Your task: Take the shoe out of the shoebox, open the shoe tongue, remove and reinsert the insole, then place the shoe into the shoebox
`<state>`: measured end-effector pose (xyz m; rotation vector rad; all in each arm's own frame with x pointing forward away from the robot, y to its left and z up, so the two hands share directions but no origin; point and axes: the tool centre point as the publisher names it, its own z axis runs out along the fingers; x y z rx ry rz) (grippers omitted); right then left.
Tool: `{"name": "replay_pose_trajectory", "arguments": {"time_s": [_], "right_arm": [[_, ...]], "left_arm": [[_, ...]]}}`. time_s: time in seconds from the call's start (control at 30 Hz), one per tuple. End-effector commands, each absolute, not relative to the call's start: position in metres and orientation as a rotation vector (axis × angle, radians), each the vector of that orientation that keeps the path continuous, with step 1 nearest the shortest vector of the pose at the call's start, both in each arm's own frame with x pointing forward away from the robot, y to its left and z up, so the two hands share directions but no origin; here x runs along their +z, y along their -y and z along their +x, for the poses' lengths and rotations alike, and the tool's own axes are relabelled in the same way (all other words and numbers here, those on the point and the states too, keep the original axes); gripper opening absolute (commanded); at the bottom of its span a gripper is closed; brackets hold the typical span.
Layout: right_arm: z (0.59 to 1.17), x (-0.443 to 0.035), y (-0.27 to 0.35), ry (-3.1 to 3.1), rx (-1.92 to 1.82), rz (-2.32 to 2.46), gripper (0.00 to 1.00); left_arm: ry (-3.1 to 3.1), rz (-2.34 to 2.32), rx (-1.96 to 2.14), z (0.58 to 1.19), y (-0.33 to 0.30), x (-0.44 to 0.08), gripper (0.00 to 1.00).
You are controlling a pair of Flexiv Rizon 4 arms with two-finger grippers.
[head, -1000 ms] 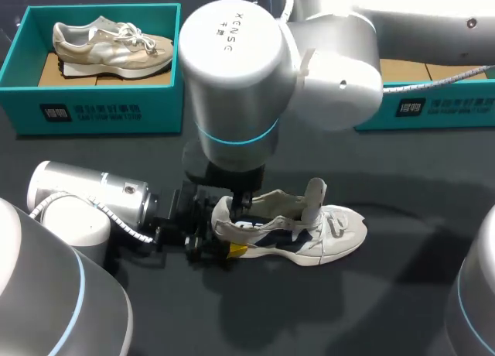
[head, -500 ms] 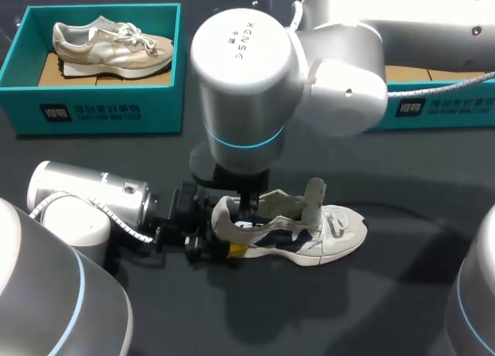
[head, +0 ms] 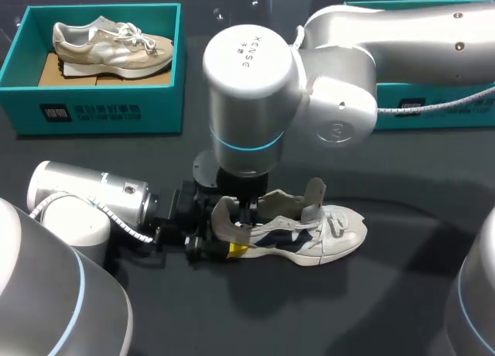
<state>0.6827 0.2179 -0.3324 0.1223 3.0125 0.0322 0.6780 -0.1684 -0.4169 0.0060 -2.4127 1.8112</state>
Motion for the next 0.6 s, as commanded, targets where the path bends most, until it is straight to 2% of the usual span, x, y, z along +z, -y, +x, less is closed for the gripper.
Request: {"name": "replay_pose_trajectory", "arguments": {"time_s": [0.03, 0.6], "right_arm": [[0.687, -0.353, -0.213, -3.036, 0.061, 0.114, 0.00], [0.690, -0.380, -0.197, -3.055, 0.050, 0.113, 0.00]], "left_arm": [[2.413, 0.007, 1.811, 0.678, 0.171, -0.418, 0.00], [2.413, 0.007, 1.811, 0.678, 0.171, -0.418, 0.00]]}}
